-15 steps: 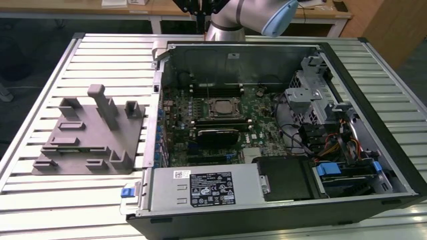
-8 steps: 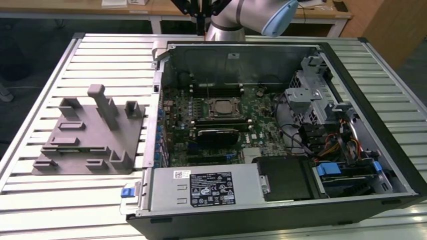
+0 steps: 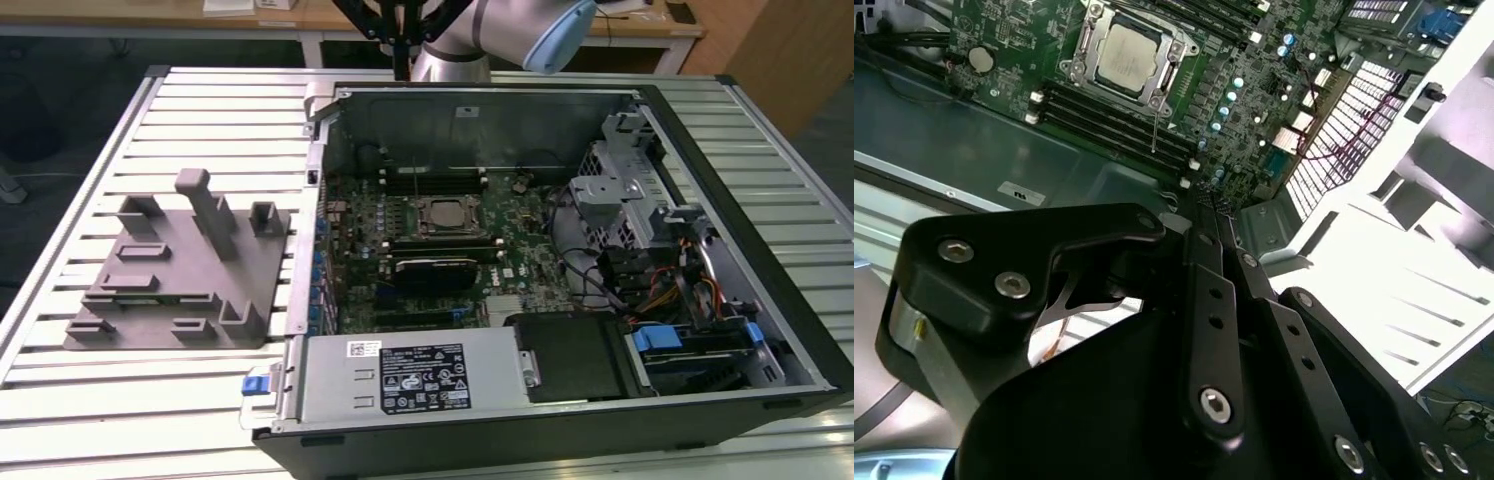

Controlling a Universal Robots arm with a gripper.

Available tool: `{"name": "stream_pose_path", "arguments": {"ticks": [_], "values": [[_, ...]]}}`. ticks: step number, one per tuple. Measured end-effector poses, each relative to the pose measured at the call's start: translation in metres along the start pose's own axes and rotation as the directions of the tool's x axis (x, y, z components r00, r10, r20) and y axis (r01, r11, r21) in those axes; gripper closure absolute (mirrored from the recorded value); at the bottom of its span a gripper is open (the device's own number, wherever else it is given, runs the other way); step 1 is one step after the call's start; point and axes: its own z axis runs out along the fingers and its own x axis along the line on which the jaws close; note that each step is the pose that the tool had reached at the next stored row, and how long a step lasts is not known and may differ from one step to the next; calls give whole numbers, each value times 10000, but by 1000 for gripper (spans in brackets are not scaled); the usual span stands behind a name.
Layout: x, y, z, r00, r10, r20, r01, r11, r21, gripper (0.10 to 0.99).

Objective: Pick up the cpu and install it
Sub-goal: 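Install the first cpu locking lever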

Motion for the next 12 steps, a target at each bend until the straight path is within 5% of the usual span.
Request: {"name": "stream_pose_path", "arguments": {"ticks": [12], "values": [[3, -4, 82, 10000, 0, 0, 0, 10000, -1, 980]]}}
